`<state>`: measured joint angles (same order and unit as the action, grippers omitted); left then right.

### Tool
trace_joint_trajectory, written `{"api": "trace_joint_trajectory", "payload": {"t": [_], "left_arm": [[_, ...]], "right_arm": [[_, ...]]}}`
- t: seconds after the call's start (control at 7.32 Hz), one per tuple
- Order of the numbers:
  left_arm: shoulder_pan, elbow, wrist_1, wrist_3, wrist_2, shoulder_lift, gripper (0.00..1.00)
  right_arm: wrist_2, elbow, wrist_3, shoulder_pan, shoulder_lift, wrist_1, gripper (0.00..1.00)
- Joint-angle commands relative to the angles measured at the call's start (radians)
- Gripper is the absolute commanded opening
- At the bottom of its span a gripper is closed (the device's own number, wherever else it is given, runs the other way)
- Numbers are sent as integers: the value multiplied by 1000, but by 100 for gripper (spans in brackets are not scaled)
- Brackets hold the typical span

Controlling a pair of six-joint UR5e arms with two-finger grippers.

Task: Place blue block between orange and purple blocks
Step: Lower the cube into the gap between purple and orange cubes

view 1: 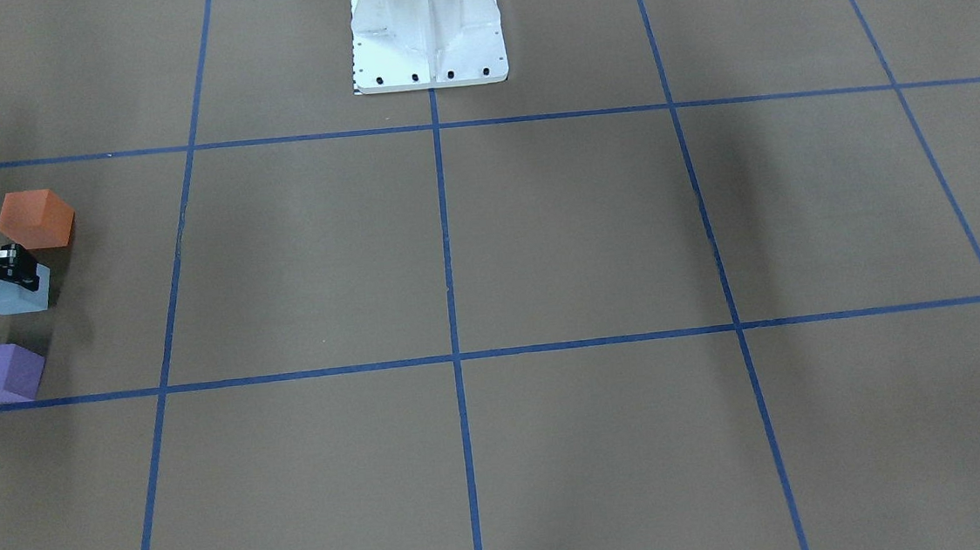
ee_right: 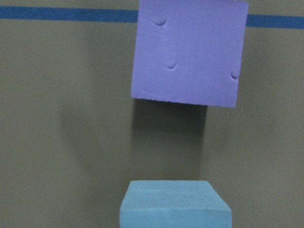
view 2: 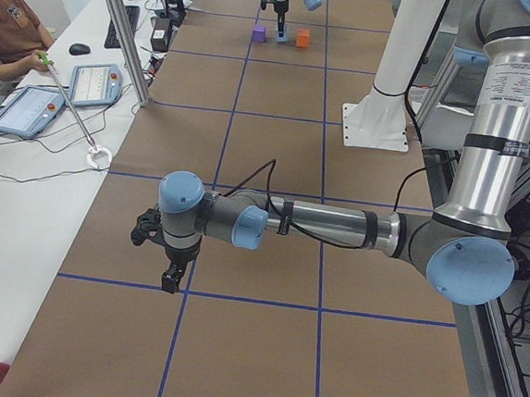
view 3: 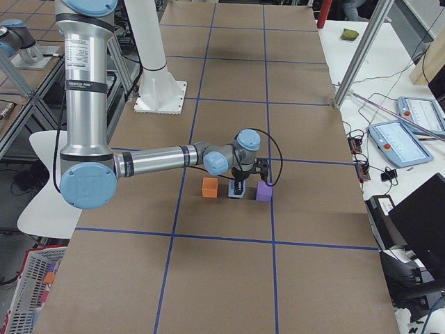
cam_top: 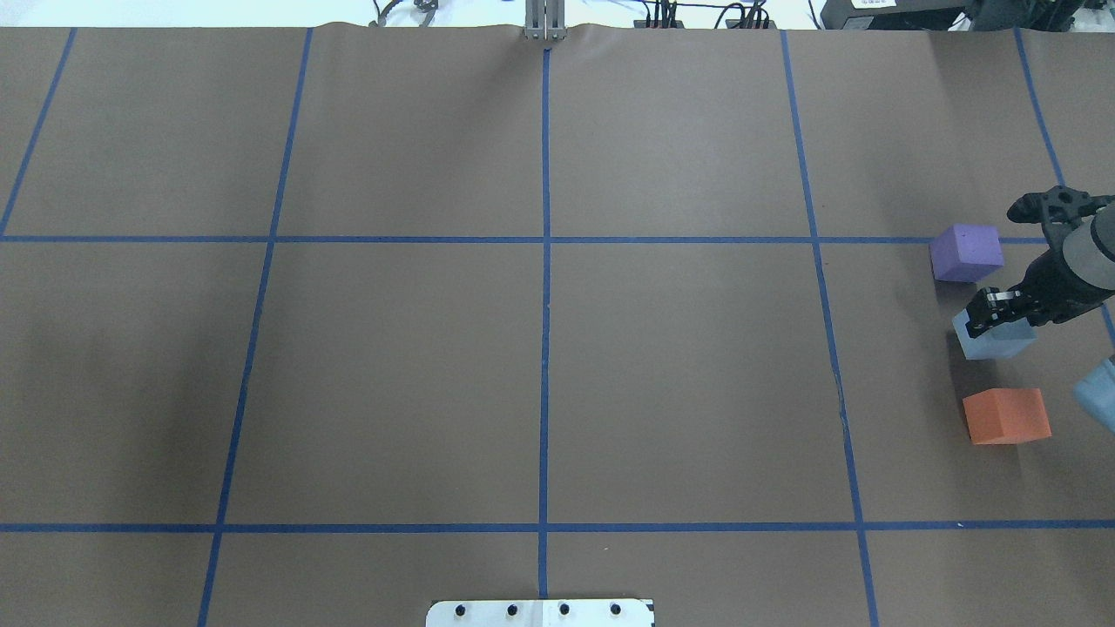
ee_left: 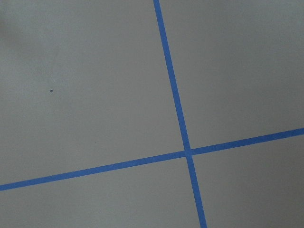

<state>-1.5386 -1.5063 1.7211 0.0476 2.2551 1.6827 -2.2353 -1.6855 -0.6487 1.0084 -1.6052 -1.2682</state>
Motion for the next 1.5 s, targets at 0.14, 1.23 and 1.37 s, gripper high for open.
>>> {"api": "trace_joint_trajectory", "payload": {"t": [0.14,1.23,1.37], "left_arm": [[2,0,0,0,-2,-1,100],[3,5,0,0,-3,2,100],[3,3,0,2,-5,3,100]], "right_arm": [[2,3,0,-1,2,1,0],[3,-6,3,4,13,4,100],[-9,-70,10,65,4,0,100]]}}
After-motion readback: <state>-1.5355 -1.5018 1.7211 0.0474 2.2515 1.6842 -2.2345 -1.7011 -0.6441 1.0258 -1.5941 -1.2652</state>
